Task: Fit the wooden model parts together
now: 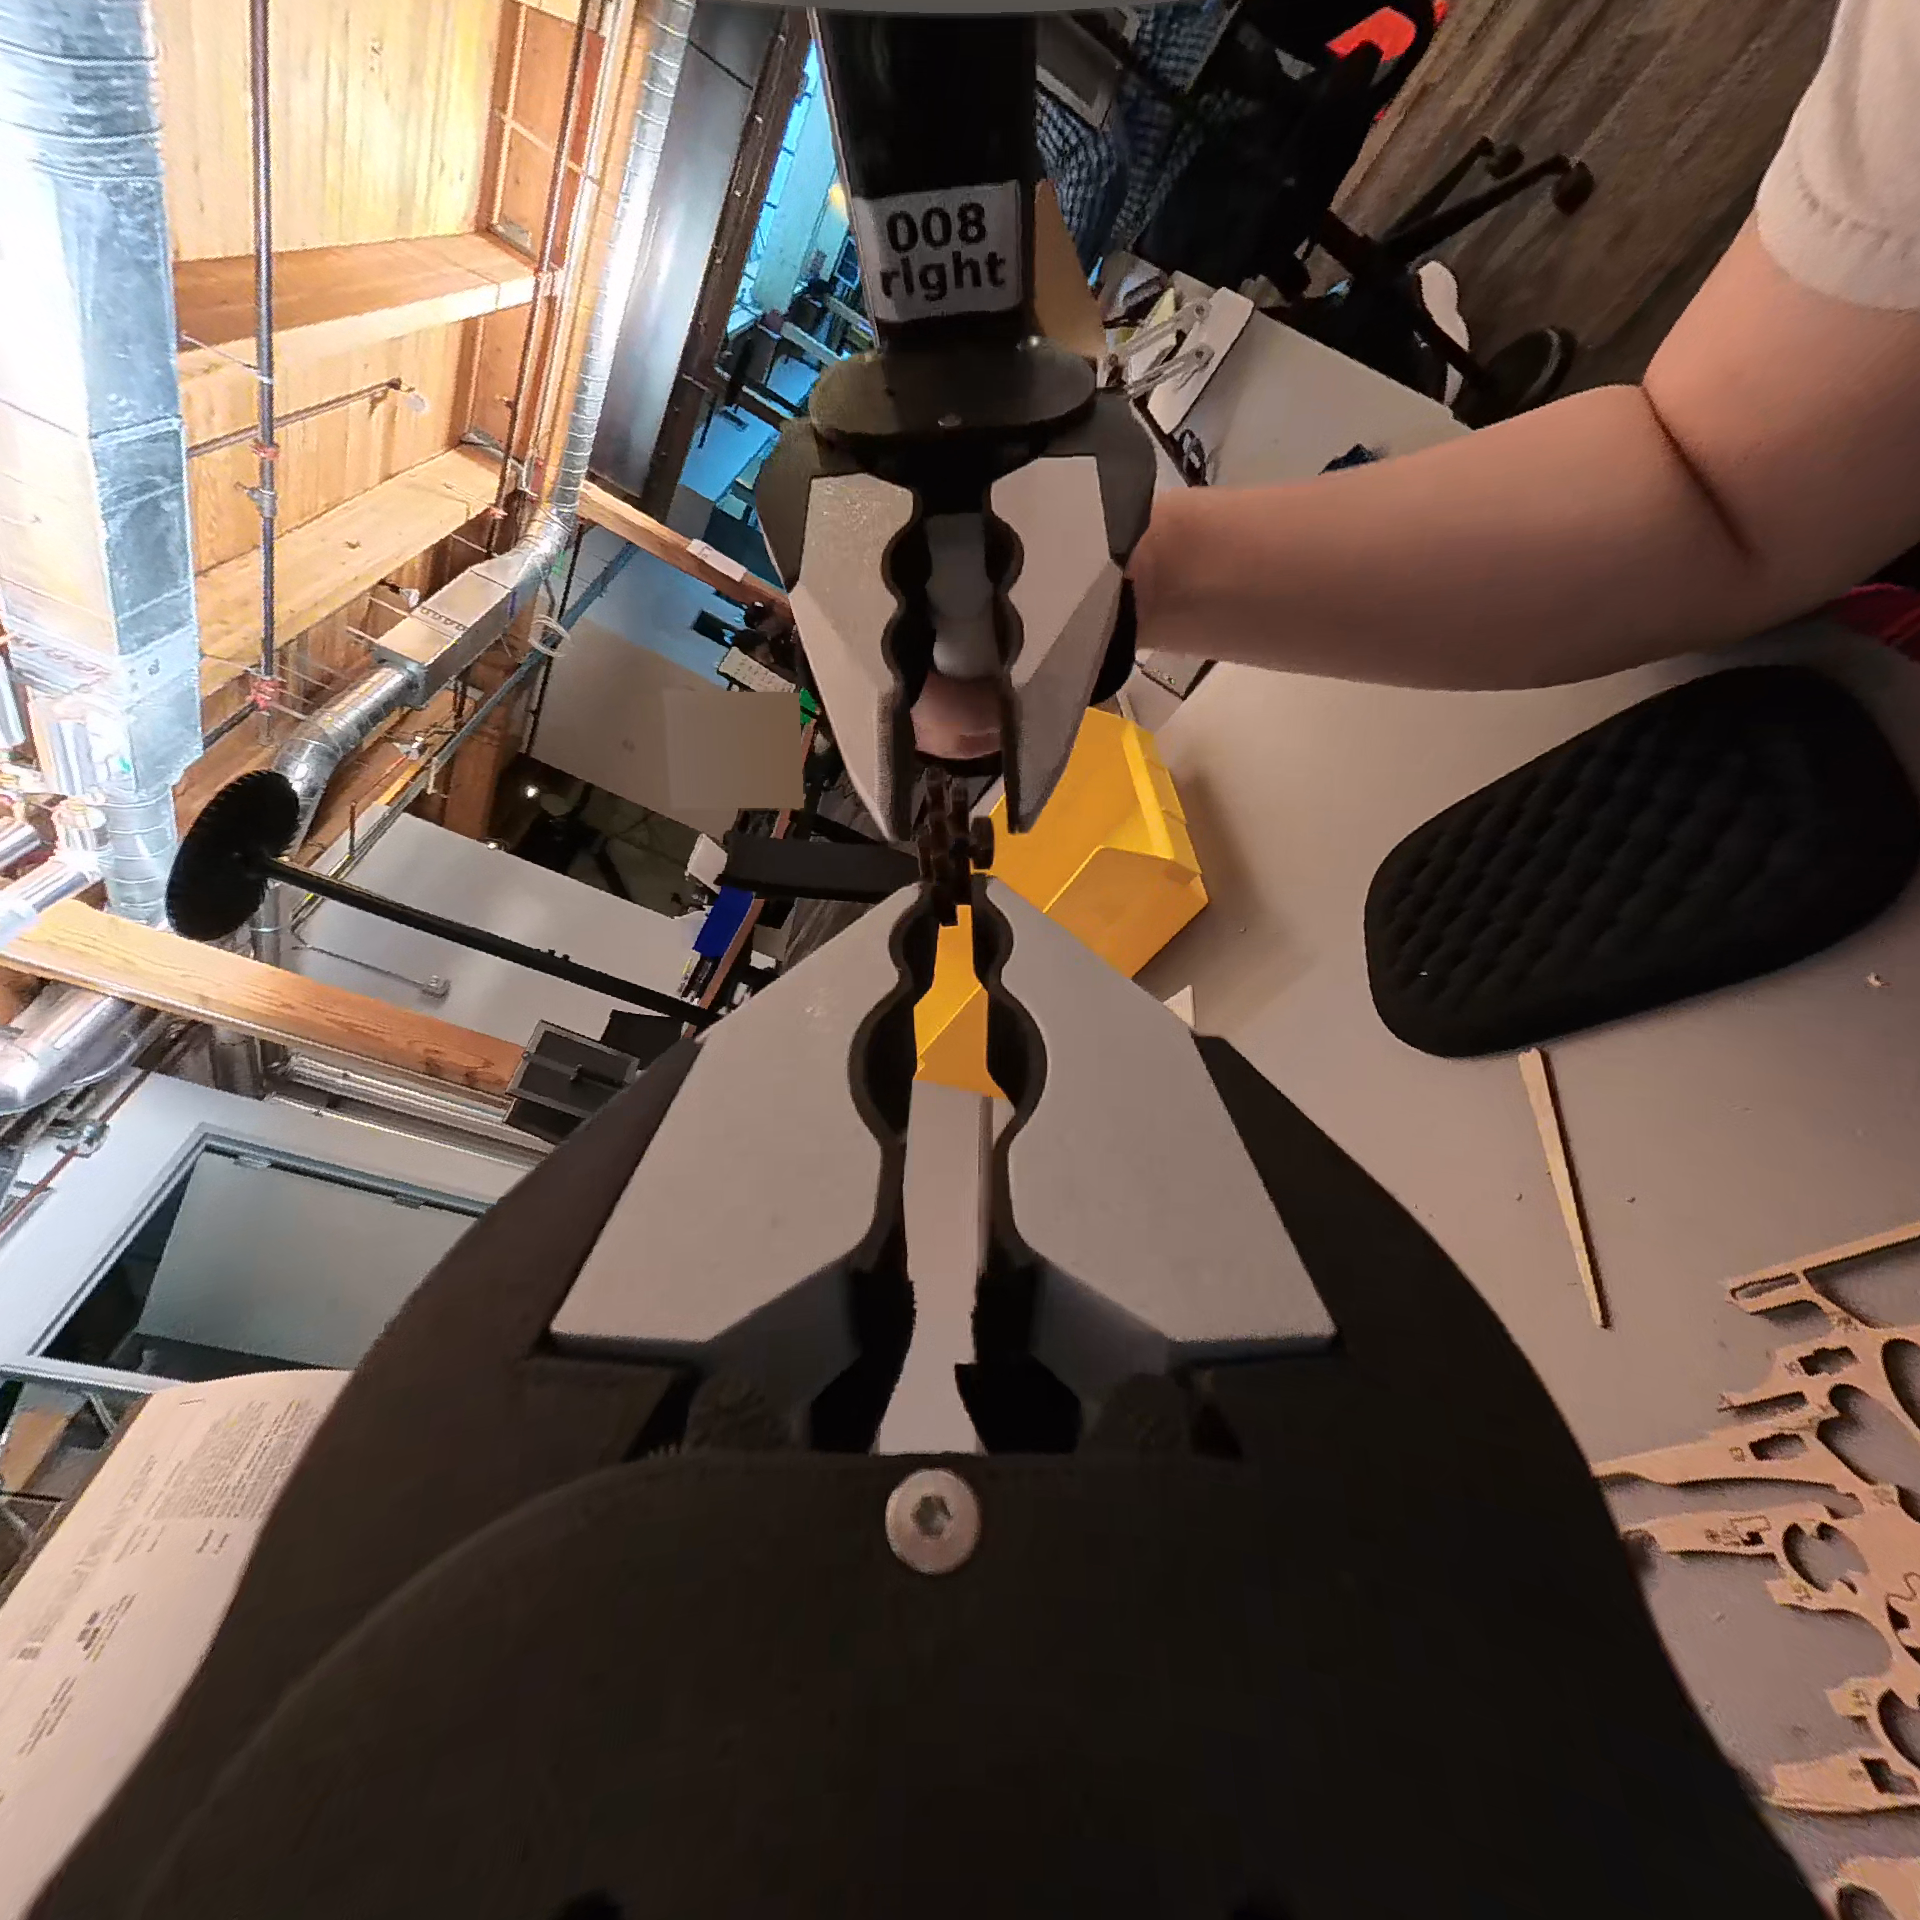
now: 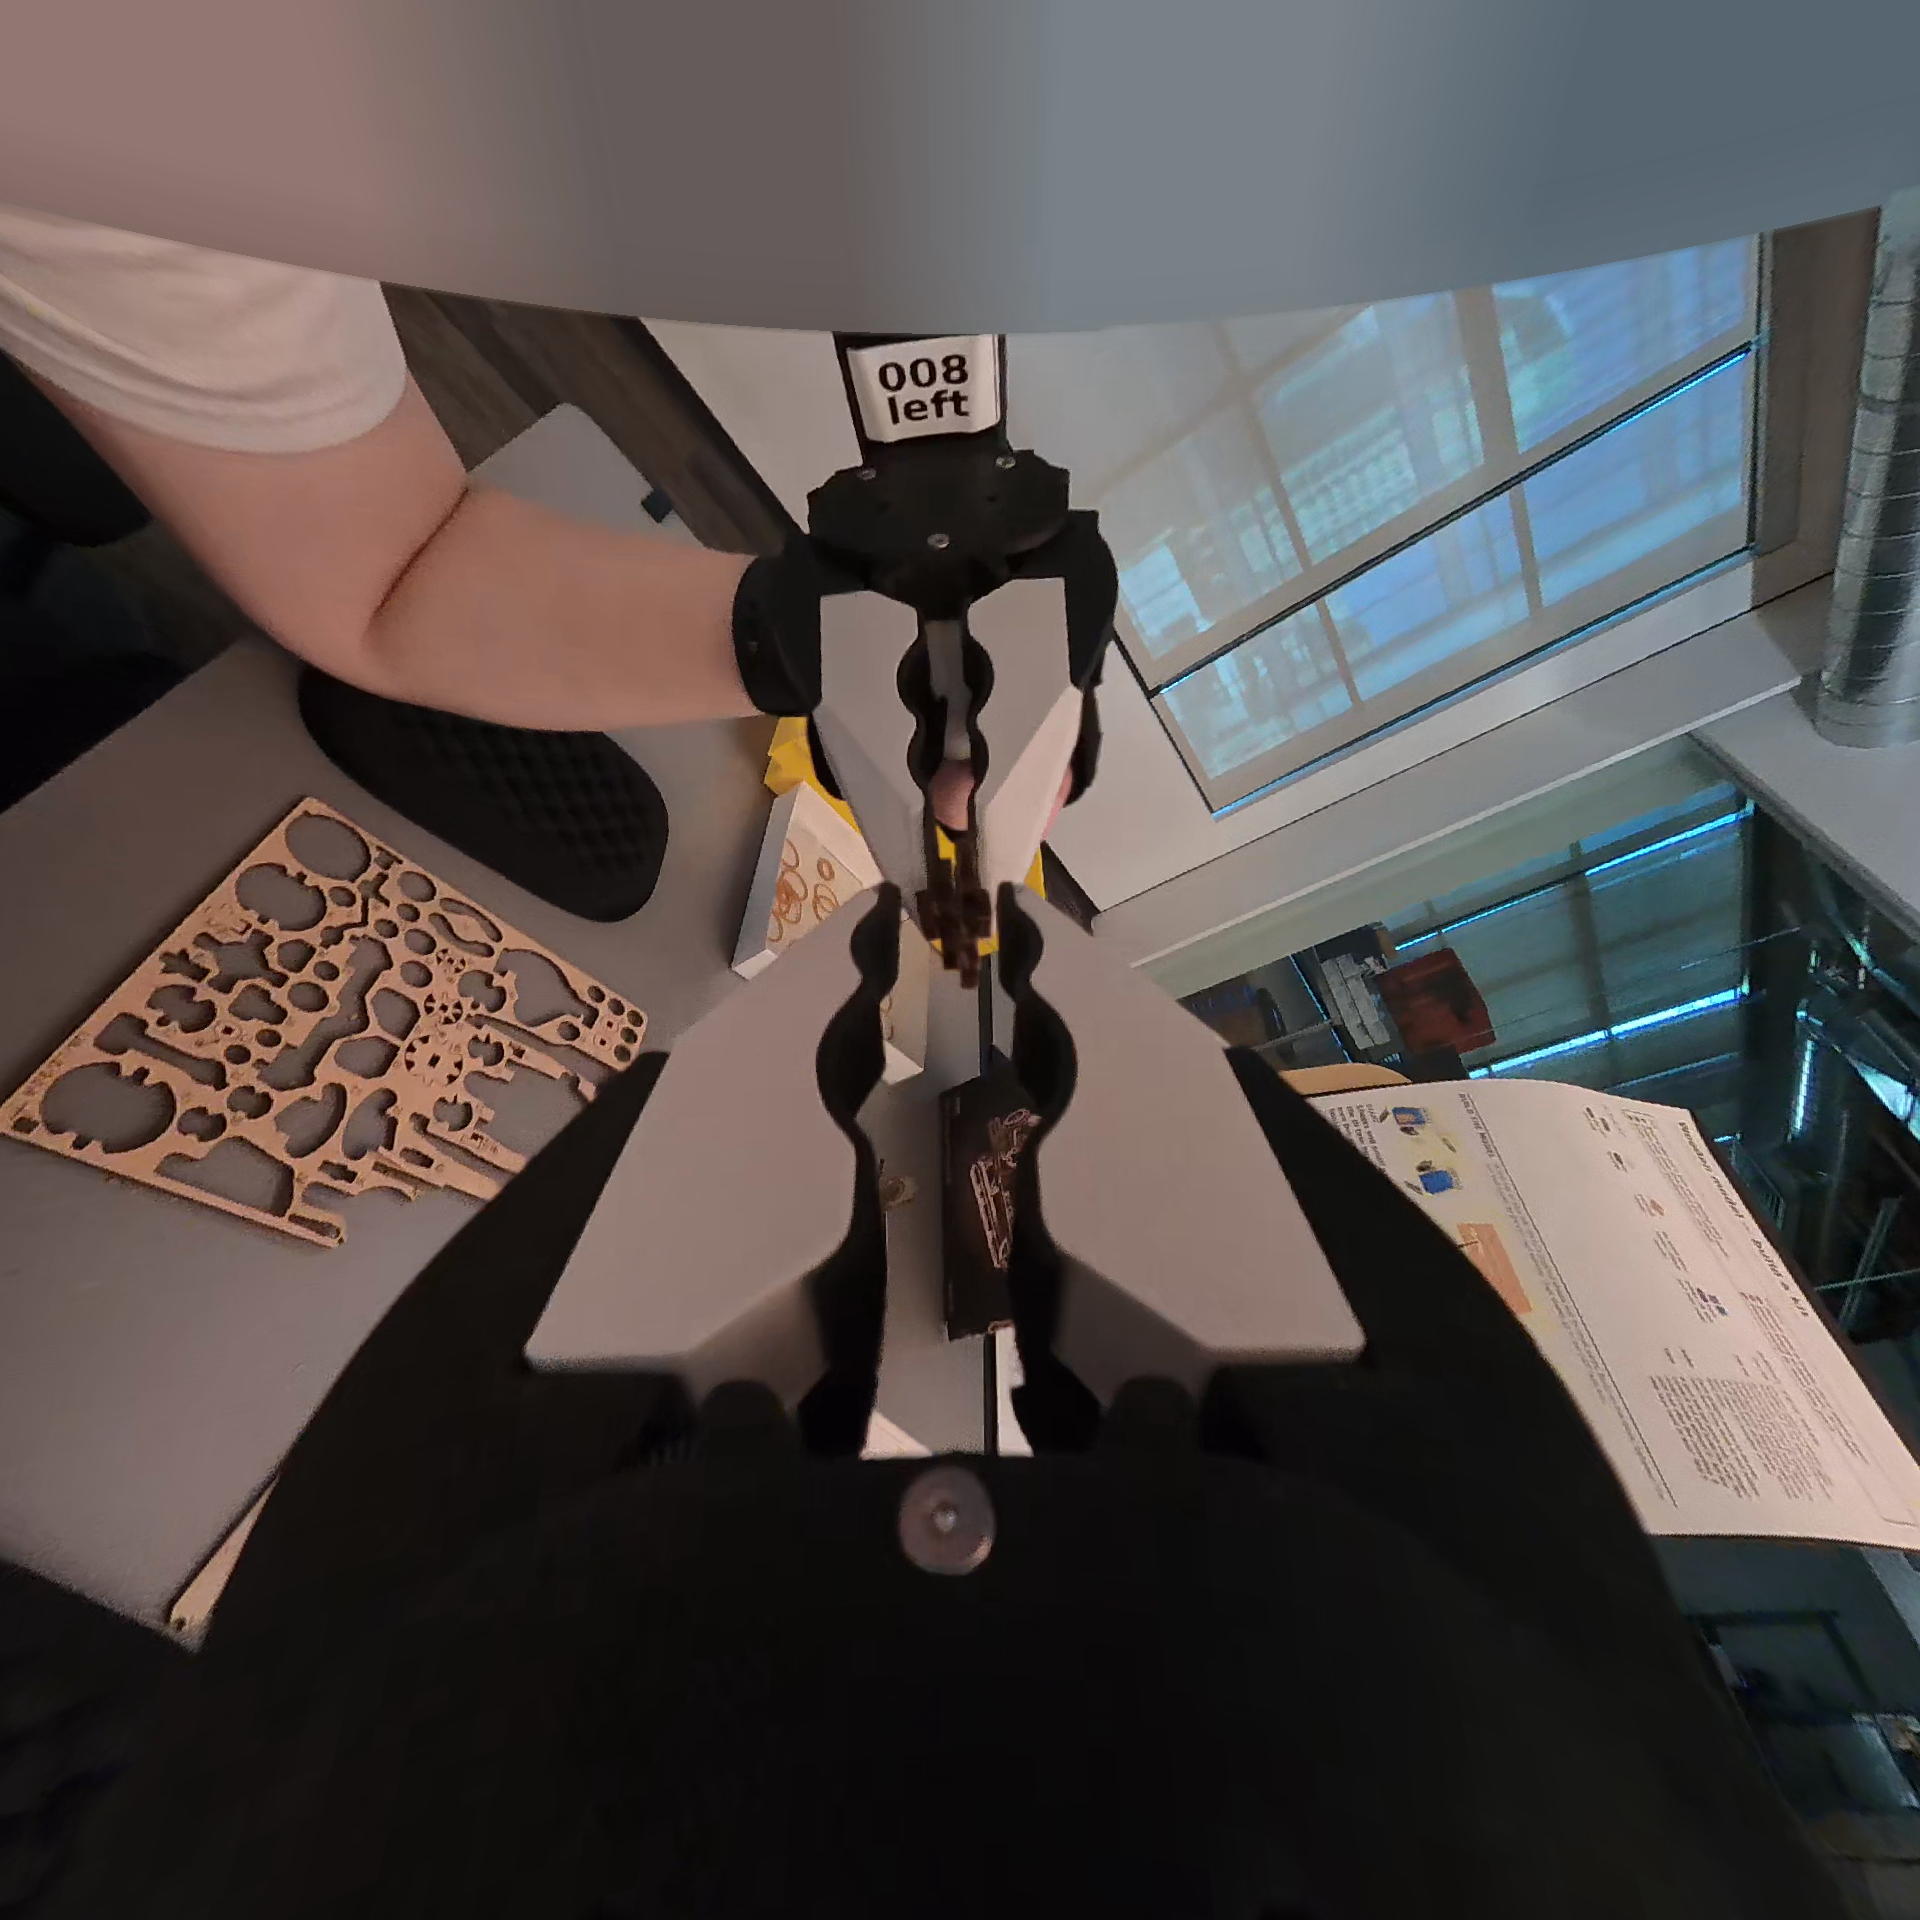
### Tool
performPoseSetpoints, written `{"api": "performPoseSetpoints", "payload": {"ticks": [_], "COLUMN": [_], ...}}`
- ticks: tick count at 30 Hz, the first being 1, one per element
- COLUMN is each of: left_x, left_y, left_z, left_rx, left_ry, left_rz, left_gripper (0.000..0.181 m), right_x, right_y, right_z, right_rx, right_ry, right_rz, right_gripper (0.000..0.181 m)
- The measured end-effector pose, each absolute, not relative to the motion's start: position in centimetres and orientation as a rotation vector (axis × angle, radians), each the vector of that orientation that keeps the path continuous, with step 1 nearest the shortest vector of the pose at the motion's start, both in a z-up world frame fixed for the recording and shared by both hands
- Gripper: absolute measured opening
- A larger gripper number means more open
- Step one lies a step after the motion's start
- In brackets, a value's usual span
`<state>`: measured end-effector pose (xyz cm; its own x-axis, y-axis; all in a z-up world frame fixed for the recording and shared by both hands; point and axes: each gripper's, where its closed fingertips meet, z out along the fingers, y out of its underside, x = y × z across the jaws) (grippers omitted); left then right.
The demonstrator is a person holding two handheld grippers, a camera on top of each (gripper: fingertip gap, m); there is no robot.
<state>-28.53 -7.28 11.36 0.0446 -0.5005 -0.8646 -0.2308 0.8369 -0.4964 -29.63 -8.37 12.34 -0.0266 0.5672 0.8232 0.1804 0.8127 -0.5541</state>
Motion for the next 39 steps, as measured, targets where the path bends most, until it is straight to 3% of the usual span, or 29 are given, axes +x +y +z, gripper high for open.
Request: {"api": "performPoseSetpoints", "payload": {"ticks": [26,30,39], "left_x": [-28.5,-28.8,-28.4], "left_y": [-6.1,-6.4,-6.5], "left_z": [10.7,11.2,10.8], "left_rx": [-0.688,-0.705,-0.737], "left_ry": [1.562,1.539,1.555], "left_rz": [-0.162,-0.258,-0.341], "left_gripper": [0.004,0.004,0.004], "right_x": [-30.3,-30.1,-29.9], "right_y": [-6.9,-6.6,-7.1], "right_z": [11.5,11.9,11.4], "right_rx": [-0.672,-0.697,-0.717], "right_ry": [-1.604,-1.567,-1.612], "right_rz": [0.308,0.375,0.415], "right_gripper": [0.013,0.020,0.017]}}
